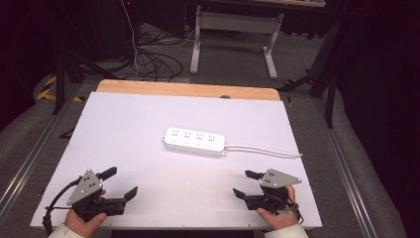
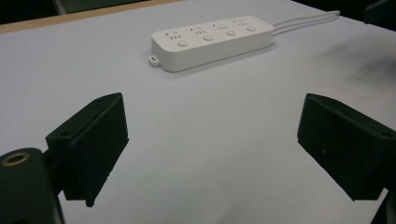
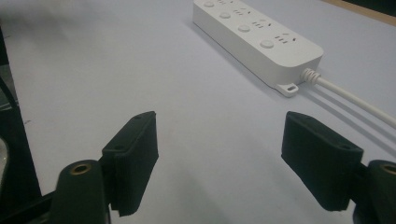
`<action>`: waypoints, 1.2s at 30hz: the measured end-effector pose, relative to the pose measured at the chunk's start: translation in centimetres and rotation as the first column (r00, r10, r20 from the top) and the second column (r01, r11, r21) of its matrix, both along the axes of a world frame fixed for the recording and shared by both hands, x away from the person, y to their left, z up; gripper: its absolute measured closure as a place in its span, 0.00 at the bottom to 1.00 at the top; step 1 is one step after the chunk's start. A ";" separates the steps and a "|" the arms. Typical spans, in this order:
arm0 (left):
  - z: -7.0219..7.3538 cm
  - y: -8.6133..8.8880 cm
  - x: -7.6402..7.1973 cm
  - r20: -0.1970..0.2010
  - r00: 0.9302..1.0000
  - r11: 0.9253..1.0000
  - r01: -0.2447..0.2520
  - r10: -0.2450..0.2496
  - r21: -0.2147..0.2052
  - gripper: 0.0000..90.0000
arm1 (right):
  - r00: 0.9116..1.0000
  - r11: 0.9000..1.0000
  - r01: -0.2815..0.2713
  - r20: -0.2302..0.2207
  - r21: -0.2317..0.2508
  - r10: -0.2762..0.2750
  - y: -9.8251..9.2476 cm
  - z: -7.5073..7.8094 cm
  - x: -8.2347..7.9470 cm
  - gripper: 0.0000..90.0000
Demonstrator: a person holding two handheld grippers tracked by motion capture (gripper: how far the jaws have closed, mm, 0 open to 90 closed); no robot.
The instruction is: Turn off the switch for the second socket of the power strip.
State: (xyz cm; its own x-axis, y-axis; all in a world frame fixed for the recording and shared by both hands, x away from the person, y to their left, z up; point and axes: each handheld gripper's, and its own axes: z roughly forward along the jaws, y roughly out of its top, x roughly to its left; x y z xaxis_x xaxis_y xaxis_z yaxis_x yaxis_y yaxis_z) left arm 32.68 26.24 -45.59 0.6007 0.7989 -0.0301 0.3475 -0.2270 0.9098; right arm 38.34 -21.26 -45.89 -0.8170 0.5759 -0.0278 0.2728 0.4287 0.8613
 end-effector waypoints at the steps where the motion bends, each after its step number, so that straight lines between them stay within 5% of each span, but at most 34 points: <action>1: 0.0 0.0 0.0 0.006 1.000 1.000 -0.001 0.001 0.009 0.10 | 1.000 1.000 -0.003 0.001 -0.001 0.003 0.0 0.0 0.0 0.30; 11: 0.1 -0.4 -0.2 0.041 0.999 0.995 -0.001 -0.003 0.099 0.10 | 1.000 1.000 -0.007 0.029 -0.003 0.007 0.0 0.3 -0.3 0.36; 17: 0.2 0.0 -0.2 0.031 1.000 0.998 -0.007 0.005 0.068 0.10 | 0.999 1.000 0.003 0.052 -0.001 -0.003 0.0 0.2 -0.2 0.43; 20: 0.2 0.5 0.0 0.006 1.000 1.000 -0.005 0.006 -0.011 0.10 | 0.997 1.000 0.001 0.071 0.000 -0.001 0.1 0.0 -0.2 0.46; 23: 0.1 0.4 0.0 0.023 0.999 0.999 -0.029 0.029 0.030 0.10 | 0.998 1.000 0.000 0.070 -0.007 0.001 0.2 0.2 -0.2 0.48; 36: 0.2 0.3 -0.1 0.046 0.998 0.997 -0.039 0.036 0.061 0.10 | 0.999 0.998 -0.030 0.036 -0.049 0.032 1.9 2.1 1.1 0.58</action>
State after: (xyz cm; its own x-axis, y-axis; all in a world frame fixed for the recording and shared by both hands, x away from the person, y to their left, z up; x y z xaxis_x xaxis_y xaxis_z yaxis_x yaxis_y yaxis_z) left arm 32.62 26.51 -45.40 0.5699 0.8204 0.0464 0.3163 -0.2711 0.9091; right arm 39.48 -19.36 -43.77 -0.8326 0.5473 -0.0851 0.2273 0.4777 0.8486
